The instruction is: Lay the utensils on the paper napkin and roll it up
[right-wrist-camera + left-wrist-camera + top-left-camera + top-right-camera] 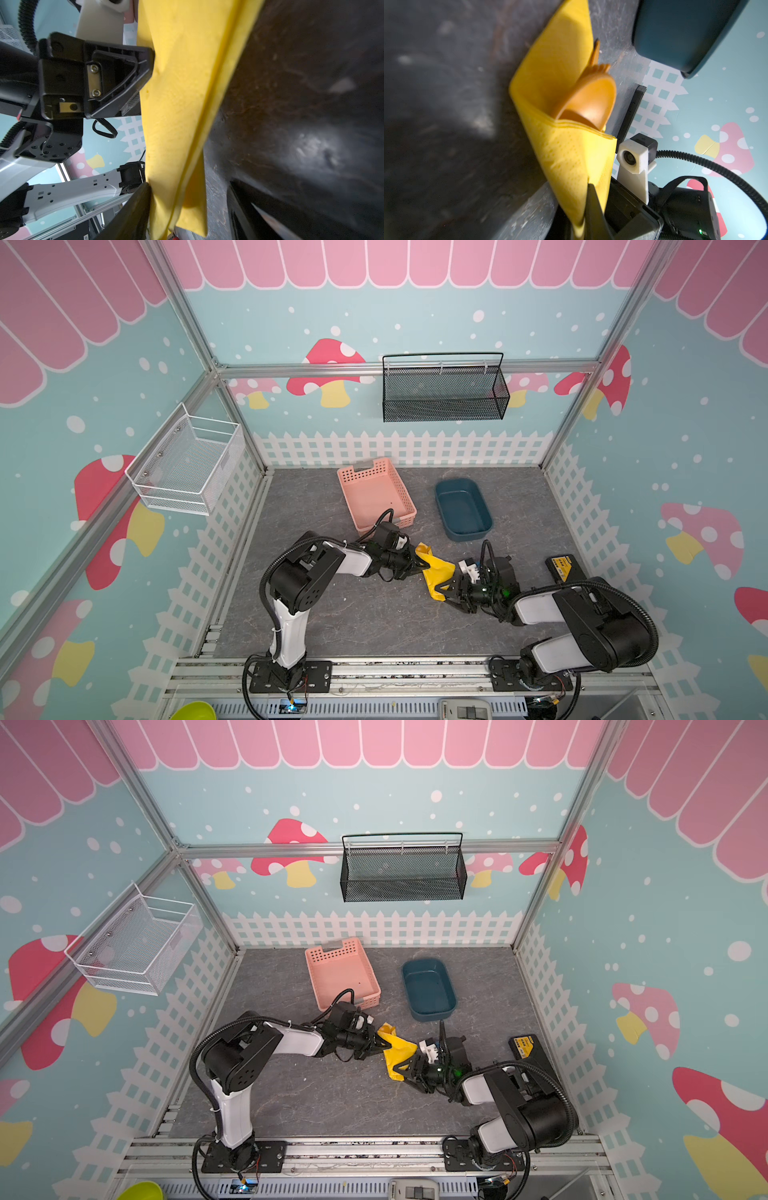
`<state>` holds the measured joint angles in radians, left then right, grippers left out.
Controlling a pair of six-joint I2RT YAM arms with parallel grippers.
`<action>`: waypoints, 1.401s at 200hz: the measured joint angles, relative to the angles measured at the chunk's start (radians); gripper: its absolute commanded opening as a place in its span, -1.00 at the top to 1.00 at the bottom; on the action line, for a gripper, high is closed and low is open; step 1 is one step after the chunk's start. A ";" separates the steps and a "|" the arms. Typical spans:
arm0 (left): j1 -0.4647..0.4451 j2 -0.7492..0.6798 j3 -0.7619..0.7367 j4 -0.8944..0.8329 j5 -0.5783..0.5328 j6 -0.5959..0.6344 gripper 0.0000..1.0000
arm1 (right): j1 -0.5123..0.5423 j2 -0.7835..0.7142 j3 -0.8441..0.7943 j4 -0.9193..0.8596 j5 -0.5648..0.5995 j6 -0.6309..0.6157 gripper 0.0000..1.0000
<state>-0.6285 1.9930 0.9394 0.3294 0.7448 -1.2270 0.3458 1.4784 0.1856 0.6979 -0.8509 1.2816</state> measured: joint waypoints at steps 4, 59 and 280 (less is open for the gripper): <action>0.000 0.001 0.000 0.002 0.000 -0.001 0.90 | 0.000 0.005 -0.005 0.018 0.000 0.013 -0.18; 0.000 0.006 -0.006 0.020 0.001 -0.004 0.91 | 0.000 0.102 -0.038 0.253 -0.011 0.171 -0.09; 0.002 -0.033 -0.007 -0.017 0.000 0.023 0.40 | 0.000 0.209 -0.097 0.647 -0.018 0.382 1.00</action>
<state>-0.6266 1.9598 0.9325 0.3126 0.7444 -1.2045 0.3458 1.6875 0.0891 1.3445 -0.8692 1.6638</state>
